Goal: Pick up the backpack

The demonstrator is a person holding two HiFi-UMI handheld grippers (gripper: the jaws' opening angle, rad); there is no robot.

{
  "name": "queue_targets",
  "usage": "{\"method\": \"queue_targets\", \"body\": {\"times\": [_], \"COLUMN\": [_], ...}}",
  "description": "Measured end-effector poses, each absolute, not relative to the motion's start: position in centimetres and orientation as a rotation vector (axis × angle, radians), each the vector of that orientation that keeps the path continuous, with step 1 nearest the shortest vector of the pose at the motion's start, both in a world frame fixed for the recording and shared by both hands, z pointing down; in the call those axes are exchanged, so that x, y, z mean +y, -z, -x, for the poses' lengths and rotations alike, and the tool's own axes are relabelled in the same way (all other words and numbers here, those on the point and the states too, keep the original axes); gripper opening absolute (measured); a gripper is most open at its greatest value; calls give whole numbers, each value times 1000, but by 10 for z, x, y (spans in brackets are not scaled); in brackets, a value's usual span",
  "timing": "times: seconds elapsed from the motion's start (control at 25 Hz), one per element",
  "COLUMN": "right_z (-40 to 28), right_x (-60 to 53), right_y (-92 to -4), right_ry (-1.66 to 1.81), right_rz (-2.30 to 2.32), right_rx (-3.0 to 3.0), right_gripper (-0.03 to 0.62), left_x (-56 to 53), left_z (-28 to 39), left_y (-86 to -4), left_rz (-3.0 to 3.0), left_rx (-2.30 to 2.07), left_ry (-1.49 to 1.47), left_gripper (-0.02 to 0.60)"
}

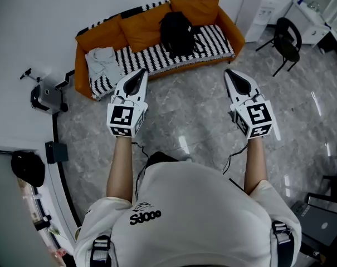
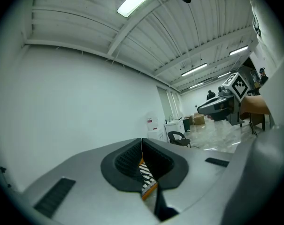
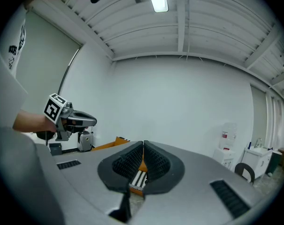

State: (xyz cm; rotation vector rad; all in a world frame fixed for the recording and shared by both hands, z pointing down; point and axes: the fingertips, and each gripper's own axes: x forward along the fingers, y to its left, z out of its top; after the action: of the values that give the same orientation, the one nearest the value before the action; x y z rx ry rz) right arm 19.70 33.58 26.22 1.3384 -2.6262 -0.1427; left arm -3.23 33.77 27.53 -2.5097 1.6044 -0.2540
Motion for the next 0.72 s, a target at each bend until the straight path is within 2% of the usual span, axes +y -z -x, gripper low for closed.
{"method": "queue_targets", "body": {"times": [0.36, 0.72], "right_z": [-219, -199], "right_x": [313, 233], "right_y": [-268, -280], "right_ry": [93, 114], "right_rz": [-1360, -1388], "right_rx": [-2664, -2625], "right_gripper": [34, 34], "left_x": [317, 226], "left_z": [19, 36], "left_y": [-278, -292], "left_rz": [2501, 2506], "left_rx": [1606, 1581], "left_ry": [281, 275], "left_gripper": [23, 23]}}
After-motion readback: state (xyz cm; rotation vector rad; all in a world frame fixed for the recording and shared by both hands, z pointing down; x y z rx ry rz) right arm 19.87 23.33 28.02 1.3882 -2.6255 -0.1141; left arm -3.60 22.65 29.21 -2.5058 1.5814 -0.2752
